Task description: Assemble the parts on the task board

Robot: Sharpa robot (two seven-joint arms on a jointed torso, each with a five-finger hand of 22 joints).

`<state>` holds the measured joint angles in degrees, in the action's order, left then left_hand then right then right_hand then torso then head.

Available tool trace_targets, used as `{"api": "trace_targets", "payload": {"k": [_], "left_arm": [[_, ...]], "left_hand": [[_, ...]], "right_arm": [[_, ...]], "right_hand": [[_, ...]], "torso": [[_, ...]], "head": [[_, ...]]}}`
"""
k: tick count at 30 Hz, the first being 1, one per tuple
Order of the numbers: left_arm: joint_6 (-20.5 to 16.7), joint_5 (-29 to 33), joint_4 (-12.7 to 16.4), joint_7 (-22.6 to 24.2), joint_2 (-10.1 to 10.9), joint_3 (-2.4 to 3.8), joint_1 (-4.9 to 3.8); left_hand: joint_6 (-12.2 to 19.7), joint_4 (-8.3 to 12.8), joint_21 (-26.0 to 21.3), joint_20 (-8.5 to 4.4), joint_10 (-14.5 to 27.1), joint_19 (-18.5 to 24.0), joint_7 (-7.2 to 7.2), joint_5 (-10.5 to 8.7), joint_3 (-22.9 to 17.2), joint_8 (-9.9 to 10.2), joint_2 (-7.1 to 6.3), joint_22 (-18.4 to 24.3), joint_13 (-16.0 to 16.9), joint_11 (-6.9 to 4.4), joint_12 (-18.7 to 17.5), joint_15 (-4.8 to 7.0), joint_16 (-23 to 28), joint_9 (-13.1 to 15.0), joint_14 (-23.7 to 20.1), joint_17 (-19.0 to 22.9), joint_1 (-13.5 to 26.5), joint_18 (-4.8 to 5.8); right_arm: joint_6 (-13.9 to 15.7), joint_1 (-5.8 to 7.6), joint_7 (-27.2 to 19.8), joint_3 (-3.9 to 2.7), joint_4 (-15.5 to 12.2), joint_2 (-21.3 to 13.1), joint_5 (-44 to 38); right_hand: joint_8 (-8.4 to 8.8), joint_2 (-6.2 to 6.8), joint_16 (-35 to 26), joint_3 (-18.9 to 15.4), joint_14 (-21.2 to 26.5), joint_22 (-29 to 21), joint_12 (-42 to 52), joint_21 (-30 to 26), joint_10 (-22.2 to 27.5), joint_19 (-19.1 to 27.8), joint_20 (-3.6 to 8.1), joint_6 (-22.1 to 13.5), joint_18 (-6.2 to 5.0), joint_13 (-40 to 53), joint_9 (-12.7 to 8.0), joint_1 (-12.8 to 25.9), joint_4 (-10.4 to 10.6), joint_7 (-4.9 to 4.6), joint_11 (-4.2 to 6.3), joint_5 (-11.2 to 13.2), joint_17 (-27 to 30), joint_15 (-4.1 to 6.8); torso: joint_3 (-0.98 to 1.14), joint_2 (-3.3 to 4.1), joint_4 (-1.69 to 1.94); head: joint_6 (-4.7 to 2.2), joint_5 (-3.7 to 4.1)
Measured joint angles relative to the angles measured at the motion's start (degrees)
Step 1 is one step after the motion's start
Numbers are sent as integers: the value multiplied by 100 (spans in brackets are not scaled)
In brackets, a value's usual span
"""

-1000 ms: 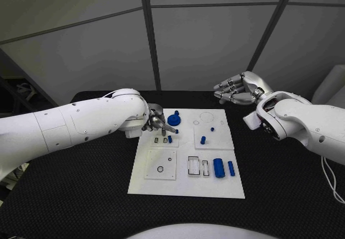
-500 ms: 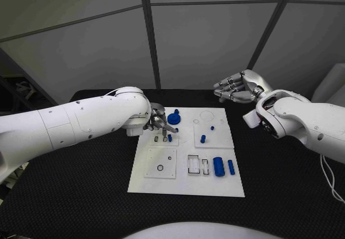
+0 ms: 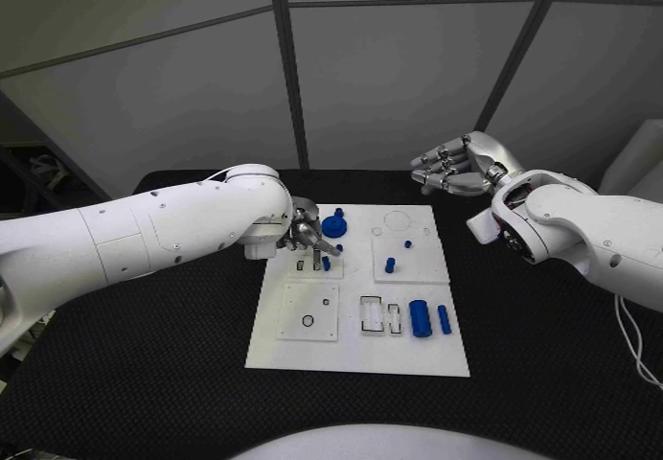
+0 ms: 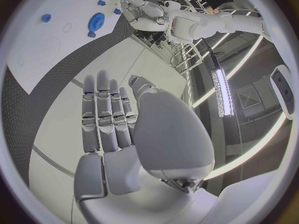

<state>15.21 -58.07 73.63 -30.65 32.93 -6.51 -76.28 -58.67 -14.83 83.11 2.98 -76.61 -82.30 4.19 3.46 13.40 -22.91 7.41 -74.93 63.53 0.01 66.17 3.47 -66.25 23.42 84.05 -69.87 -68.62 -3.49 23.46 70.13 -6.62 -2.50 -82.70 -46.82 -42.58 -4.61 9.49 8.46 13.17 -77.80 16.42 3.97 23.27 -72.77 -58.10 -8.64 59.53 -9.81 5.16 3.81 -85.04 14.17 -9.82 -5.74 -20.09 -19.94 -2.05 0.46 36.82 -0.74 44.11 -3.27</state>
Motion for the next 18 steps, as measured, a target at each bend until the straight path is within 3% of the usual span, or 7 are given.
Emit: {"api": "trace_targets", "payload": {"k": [18], "left_arm": [[229,-5,-110,-15,-108,-16,0]], "left_hand": [[0,132,22,0,2,0,0,0,-132,-22,53,0,7,2,0,0,0,117,0,-6,-101,0]], "right_arm": [[-6,0,23,1,38,27,3]], "right_hand": [[0,0,-29,0,0,-17,0,-27,20,0,0,-21,0,-15,0,0,0,-21,-20,-26,5,0]], "torso": [[1,0,-2]], "head": [[26,15]]}}
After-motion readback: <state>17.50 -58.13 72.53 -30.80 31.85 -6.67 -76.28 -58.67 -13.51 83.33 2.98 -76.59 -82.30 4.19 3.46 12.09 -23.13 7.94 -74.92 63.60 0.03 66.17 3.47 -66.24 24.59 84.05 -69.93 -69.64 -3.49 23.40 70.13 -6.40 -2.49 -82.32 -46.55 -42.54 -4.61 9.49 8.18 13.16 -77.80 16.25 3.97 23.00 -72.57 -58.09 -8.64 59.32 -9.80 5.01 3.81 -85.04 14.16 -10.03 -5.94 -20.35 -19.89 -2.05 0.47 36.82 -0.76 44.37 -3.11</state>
